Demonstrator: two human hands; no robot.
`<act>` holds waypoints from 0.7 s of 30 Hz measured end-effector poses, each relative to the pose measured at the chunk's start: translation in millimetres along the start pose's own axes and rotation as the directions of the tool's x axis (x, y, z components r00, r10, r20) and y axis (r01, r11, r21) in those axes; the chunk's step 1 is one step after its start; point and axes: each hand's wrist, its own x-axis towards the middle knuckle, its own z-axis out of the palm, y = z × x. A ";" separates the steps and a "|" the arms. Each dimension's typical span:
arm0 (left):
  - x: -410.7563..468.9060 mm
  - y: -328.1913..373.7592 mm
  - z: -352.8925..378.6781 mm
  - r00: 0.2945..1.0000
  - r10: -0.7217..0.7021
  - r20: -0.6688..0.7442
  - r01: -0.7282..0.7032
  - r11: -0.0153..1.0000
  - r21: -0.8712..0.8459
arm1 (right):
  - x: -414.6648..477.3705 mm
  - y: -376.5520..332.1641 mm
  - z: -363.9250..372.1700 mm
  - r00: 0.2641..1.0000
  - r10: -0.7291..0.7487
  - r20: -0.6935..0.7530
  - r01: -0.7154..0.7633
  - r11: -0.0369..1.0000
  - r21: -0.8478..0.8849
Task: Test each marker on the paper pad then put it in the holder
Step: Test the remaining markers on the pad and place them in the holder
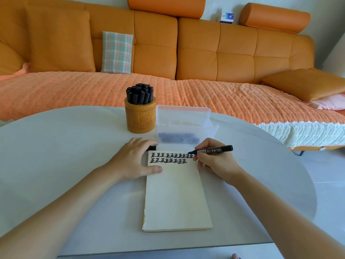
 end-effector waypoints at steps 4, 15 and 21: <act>0.6 -1.0 0.8 1.000 0.007 0.003 -0.007 1.000 -0.024 | 1.9 3.5 4.8 0.999 0.005 -0.049 -0.009 0.998 -0.066; 0.5 0.3 0.3 1.000 0.008 0.028 -0.008 1.000 -0.006 | 2.6 7.4 7.0 0.999 -0.011 -0.032 0.005 0.986 -0.166; 0.0 2.0 -0.3 0.999 -0.015 0.037 0.016 1.000 -0.007 | 2.9 7.7 7.2 0.999 -0.029 -0.033 0.021 0.977 -0.214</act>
